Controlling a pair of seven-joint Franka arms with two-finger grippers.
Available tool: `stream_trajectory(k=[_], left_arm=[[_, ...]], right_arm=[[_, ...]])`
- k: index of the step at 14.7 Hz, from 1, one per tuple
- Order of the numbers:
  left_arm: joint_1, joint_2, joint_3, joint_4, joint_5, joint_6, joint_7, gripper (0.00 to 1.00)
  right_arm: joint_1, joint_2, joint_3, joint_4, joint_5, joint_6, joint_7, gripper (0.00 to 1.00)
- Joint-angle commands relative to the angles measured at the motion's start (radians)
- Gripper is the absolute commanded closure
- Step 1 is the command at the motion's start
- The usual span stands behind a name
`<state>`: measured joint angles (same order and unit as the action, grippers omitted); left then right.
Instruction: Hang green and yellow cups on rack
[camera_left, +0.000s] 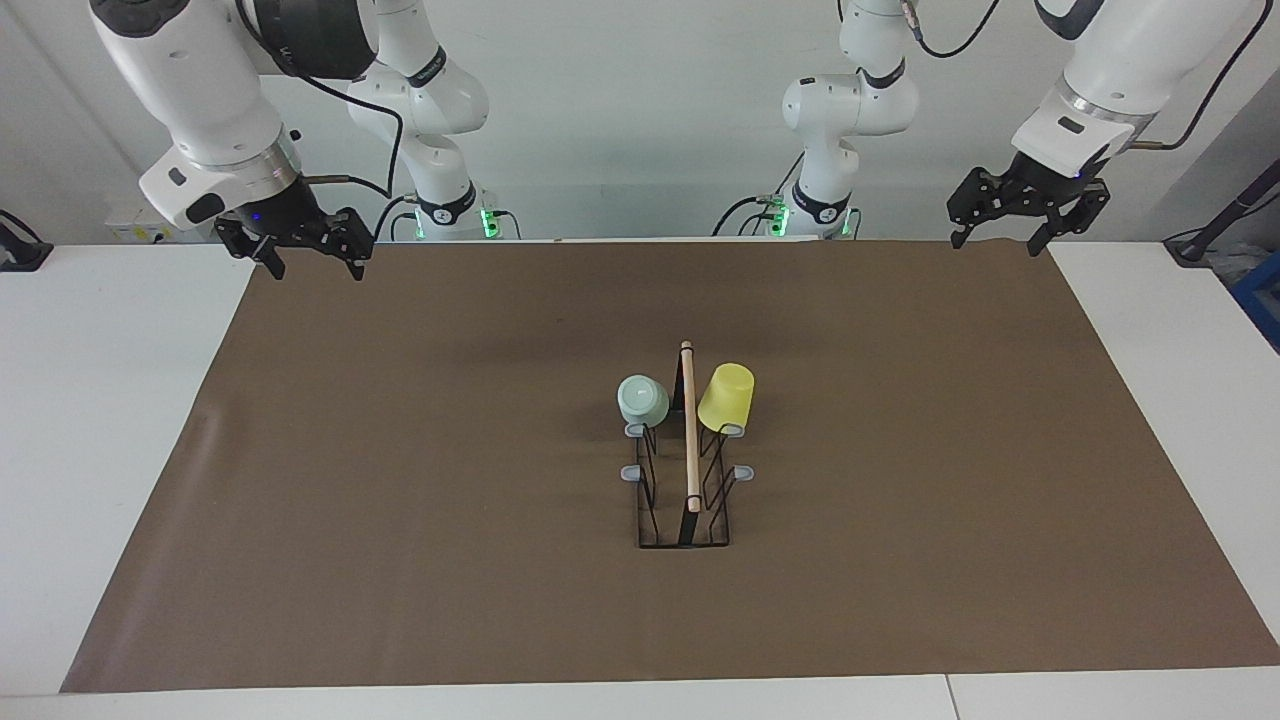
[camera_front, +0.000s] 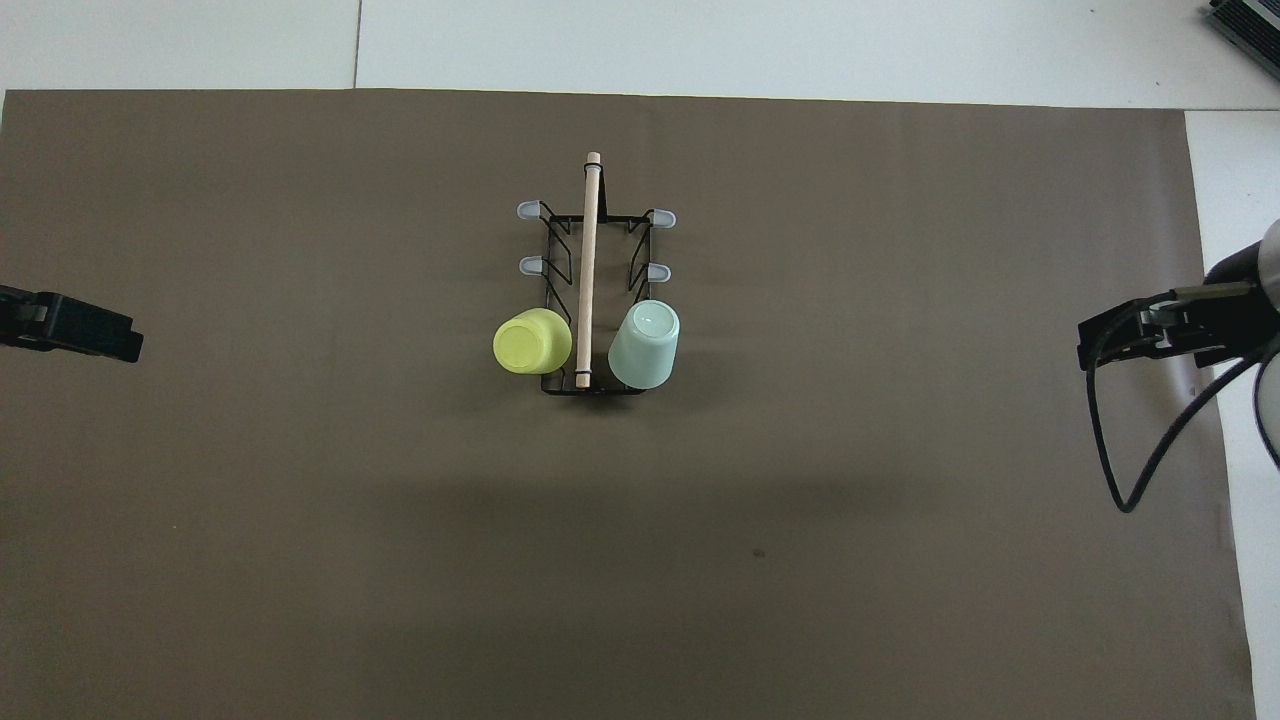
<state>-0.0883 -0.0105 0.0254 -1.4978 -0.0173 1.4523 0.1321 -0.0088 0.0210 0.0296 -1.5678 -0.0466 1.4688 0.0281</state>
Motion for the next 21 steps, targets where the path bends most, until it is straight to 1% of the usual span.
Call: stream_trajectory(k=[1, 4, 8, 18, 20, 21], left_arm=[[0.005, -0.026, -0.002, -0.029, -0.009, -0.006, -0.008, 0.00], [0.004, -0.026, -0.002, -0.029, -0.009, -0.006, -0.008, 0.00], [0.004, -0.026, -0.002, -0.029, -0.009, -0.006, -0.008, 0.00], [0.004, -0.026, -0.002, -0.029, -0.009, -0.006, -0.008, 0.00], [0.004, -0.026, -0.002, -0.029, -0.009, -0.006, -0.008, 0.00], [0.004, -0.026, -0.002, -0.029, -0.009, -0.006, -0.008, 0.00]], right_arm=[[-0.016, -0.030, 0.009, -0.035, 0.004, -0.002, -0.017, 0.00], [-0.016, -0.033, 0.009, -0.037, 0.005, 0.010, -0.017, 0.00], [-0.036, -0.085, 0.007, -0.122, 0.005, 0.067, -0.014, 0.00], [-0.036, -0.082, 0.007, -0.115, 0.002, 0.077, -0.036, 0.00], [-0.004, -0.082, 0.004, -0.113, 0.001, 0.087, -0.025, 0.00], [0.012, -0.082, -0.016, -0.109, 0.001, 0.084, -0.022, 0.00]])
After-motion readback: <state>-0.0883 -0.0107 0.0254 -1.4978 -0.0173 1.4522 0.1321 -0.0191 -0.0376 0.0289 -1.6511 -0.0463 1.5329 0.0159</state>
